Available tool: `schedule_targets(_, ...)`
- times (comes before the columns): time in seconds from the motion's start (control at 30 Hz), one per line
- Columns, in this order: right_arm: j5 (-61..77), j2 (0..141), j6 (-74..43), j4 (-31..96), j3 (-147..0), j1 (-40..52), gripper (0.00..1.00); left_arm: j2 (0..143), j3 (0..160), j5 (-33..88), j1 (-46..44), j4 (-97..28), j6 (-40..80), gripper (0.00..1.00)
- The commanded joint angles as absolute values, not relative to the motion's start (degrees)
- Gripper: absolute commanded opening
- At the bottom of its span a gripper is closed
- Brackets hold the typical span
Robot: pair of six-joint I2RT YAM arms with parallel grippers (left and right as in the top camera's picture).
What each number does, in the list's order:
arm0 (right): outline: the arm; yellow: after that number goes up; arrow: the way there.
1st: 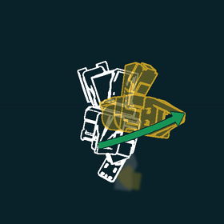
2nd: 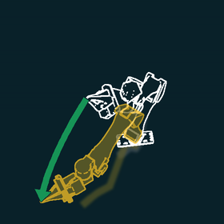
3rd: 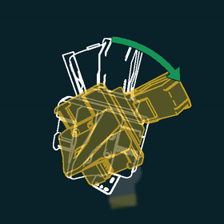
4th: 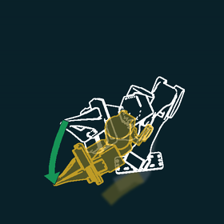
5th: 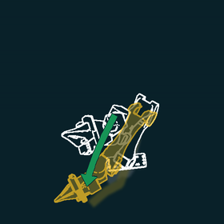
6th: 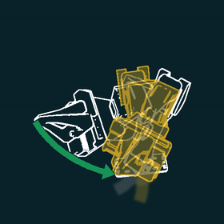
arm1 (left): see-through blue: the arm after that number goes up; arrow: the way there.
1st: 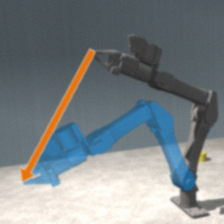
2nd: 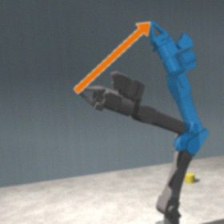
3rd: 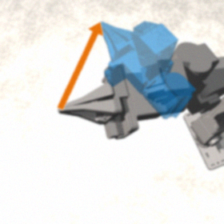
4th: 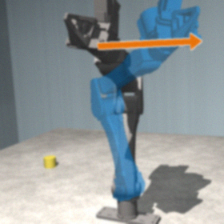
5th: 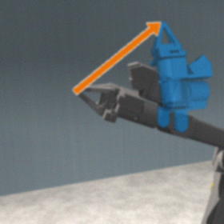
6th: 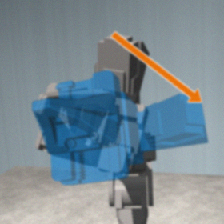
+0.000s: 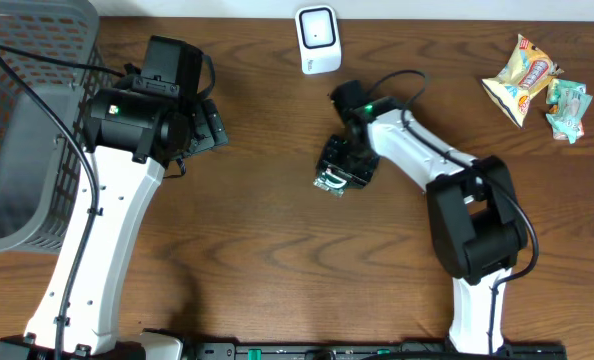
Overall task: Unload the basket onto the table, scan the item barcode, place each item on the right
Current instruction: 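Lift the Zam-Buk tin and turn it in the right gripper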
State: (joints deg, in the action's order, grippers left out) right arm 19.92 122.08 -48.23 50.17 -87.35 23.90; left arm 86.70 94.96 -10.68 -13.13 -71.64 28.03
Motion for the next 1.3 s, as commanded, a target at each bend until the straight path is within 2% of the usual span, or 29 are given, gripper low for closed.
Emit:
schedule_targets(0.0,39.6,122.4,-43.9,51.2,-87.0,19.8,0.56,86.8,95.4,-11.4,-12.9,-71.8,27.5,0.98)
schedule_targets(0.33,73.6,122.4,-37.0,54.8,-87.0,9.9,0.55,86.8,95.4,-11.4,-12.9,-71.8,27.5,0.98)
schedule_targets(0.6,89.4,122.4,-36.0,55.1,-87.0,8.4,0.56,86.8,95.4,-11.4,-12.9,-71.8,27.5,0.98)
schedule_targets(1.1,87.1,122.4,-34.6,54.7,-87.0,8.6,0.56,86.8,95.4,-11.4,-12.9,-71.8,27.5,0.98)
schedule_targets(1.27,75.5,122.4,-36.0,54.3,-87.0,9.8,0.55,86.8,95.4,-11.4,-12.9,-71.8,27.5,0.98)
